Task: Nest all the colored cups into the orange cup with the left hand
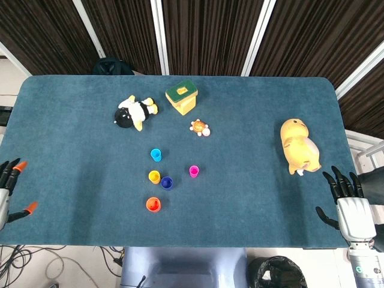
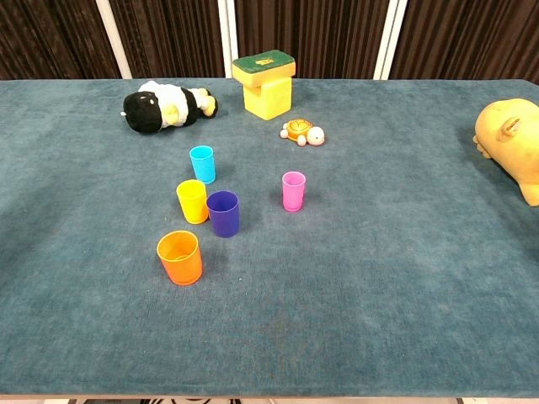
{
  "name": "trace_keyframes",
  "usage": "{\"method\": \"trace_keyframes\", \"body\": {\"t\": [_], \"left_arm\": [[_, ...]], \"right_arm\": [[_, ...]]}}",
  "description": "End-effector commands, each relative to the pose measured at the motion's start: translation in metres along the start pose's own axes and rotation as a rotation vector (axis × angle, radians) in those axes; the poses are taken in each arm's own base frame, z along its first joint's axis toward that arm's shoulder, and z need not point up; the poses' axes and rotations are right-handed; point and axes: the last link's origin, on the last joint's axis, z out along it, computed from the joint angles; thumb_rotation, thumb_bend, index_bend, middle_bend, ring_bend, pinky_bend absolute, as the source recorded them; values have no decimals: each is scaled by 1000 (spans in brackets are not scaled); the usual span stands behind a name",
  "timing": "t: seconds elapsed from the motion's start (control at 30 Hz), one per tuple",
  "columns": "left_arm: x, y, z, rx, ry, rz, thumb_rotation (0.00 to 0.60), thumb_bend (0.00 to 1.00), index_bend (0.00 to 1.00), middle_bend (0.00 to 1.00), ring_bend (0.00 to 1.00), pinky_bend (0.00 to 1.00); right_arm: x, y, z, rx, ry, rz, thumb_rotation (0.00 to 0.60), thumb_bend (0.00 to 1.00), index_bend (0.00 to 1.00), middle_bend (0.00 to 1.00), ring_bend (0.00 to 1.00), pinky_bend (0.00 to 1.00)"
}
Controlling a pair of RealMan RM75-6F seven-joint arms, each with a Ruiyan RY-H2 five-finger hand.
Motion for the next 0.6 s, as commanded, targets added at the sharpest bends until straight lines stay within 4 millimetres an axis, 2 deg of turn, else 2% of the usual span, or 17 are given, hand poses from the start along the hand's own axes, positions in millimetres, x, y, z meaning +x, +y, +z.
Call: {"method": "trace_keyframes", "body": {"t": [0.03, 0.07, 0.13, 0.27, 0.4, 0.6], "left_arm": [[9, 22, 32, -112, -27, -15, 600, 142, 127, 39, 0, 0], [11, 26, 38, -127, -31, -14, 600, 141, 132, 40, 0, 0], [19, 43, 69, -188, -53, 30, 600, 141, 142, 43, 0, 0], [22, 77, 109, -269, -138, 80, 600, 142, 150, 46, 0, 0], [23, 108, 135, -329, -236, 85, 600, 141, 159, 47, 0, 0], [17, 151, 158, -421, -309, 158, 600, 142, 167, 49, 0, 0]], "right_arm": [[0, 0, 0, 1, 2, 0, 600, 308, 119, 39, 150, 0], [1, -1, 0, 2, 3, 0, 600, 308, 119, 39, 150, 0], [1, -1, -1, 5, 2, -5, 600, 308, 119, 39, 150, 0], [0, 0, -1, -2, 3, -2, 600, 309, 119, 39, 150, 0], [1, 0, 0, -4, 4, -3, 600, 308, 119, 39, 150, 0], [0, 0, 0, -2, 4, -4, 600, 307, 119, 39, 149, 0]]}}
